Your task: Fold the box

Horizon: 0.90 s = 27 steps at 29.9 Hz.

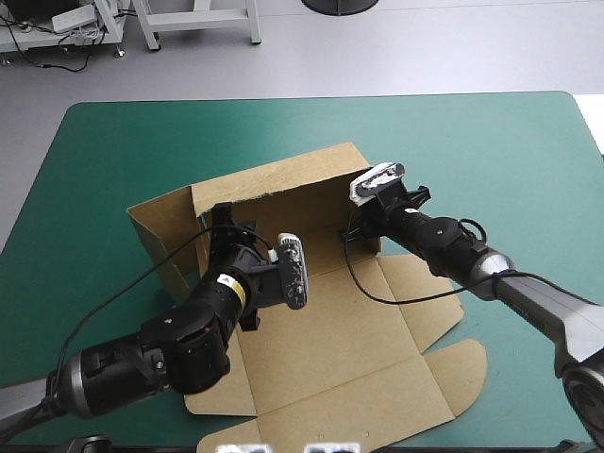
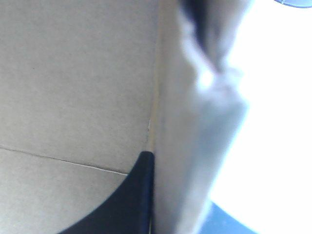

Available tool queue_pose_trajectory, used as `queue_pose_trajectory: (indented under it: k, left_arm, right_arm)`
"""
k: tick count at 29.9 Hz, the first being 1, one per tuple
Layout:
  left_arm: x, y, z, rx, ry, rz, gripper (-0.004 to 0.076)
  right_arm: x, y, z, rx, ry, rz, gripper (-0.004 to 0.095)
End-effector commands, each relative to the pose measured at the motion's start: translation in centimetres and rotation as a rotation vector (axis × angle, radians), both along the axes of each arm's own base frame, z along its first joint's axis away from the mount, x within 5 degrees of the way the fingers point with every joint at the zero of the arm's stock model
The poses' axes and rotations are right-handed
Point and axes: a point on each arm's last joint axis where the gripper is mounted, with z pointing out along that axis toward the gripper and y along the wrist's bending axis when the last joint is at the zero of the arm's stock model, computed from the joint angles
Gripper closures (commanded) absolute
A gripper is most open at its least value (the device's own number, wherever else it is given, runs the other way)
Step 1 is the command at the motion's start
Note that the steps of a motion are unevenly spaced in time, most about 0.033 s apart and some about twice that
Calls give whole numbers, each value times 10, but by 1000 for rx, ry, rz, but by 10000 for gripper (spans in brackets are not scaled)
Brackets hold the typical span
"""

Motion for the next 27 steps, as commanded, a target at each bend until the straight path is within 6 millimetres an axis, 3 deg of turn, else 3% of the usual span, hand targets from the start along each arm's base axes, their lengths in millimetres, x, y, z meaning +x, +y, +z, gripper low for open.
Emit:
queue_pose_trajectory:
  k: [1, 4, 8, 10, 14, 21, 27]
  left_arm:
    - [-22, 2, 19, -82, 9, 35, 328]
    - [-41, -1, 21, -91, 105, 45, 328]
    - [-63, -8, 42, -229, 250, 16, 374]
    - [-68, -9, 60, -310, 304, -3, 463]
    - [-71, -5, 97, -445, 336, -39, 732]
    - [-66, 17, 161, -687, 302, -47, 729]
    - [-43, 47, 191, -866, 299, 85, 729]
  right_arm:
    - [0, 2, 21, 15, -63, 17, 922]
    - [-1, 2, 21, 25, -58, 14, 922]
    - [-1, 2, 21, 28, -54, 19, 922]
    - [-1, 3, 21, 31, -52, 20, 922]
    - [-1, 3, 21, 38, -47, 18, 922]
    - [-1, 3, 21, 52, -39, 9, 922]
    - [-2, 5, 20, 62, -28, 29, 922]
